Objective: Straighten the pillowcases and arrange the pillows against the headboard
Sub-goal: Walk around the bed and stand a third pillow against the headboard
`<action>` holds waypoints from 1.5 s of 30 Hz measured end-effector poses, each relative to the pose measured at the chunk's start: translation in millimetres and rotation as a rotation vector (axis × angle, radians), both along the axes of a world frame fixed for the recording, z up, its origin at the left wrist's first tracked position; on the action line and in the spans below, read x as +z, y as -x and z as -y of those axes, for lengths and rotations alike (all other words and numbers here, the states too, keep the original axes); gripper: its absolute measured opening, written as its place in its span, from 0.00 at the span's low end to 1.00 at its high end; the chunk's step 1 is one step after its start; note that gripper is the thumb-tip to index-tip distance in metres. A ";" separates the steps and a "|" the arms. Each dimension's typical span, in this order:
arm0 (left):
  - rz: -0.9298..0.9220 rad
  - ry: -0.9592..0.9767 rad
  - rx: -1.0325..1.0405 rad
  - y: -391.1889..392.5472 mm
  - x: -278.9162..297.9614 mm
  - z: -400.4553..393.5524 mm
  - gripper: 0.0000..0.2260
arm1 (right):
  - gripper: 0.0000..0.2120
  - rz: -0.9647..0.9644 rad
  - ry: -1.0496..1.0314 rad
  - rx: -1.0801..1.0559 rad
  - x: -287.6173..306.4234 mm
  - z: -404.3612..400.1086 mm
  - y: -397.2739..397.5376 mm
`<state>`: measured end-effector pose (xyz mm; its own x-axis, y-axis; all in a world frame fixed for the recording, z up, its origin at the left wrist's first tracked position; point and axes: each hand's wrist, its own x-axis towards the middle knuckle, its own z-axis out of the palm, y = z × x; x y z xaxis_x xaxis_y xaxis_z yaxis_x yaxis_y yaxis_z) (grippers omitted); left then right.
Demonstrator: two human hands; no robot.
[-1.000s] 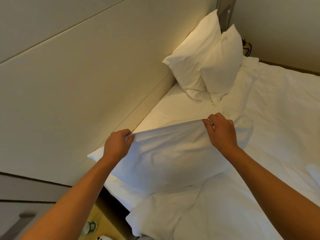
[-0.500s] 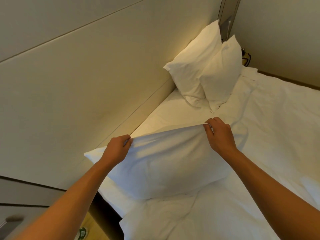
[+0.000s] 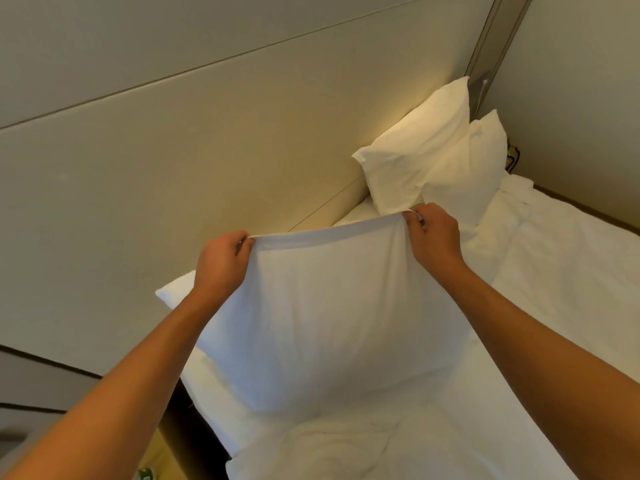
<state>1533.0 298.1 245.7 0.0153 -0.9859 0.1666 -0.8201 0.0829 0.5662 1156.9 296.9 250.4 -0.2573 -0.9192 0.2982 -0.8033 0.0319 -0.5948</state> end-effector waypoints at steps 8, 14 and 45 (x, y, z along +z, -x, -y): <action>0.019 0.041 0.068 -22.9 15.5 -0.7 0.15 | 0.15 0.071 0.028 0.054 6.3 57.7 -23.1; 0.024 -0.113 0.028 6.0 -21.2 -22.4 0.13 | 0.15 0.125 -0.085 -0.018 -44.2 52.0 -12.3; -0.209 0.012 0.178 -20.5 -43.0 147.4 0.16 | 0.18 -0.010 0.011 0.023 -47.8 264.4 -53.8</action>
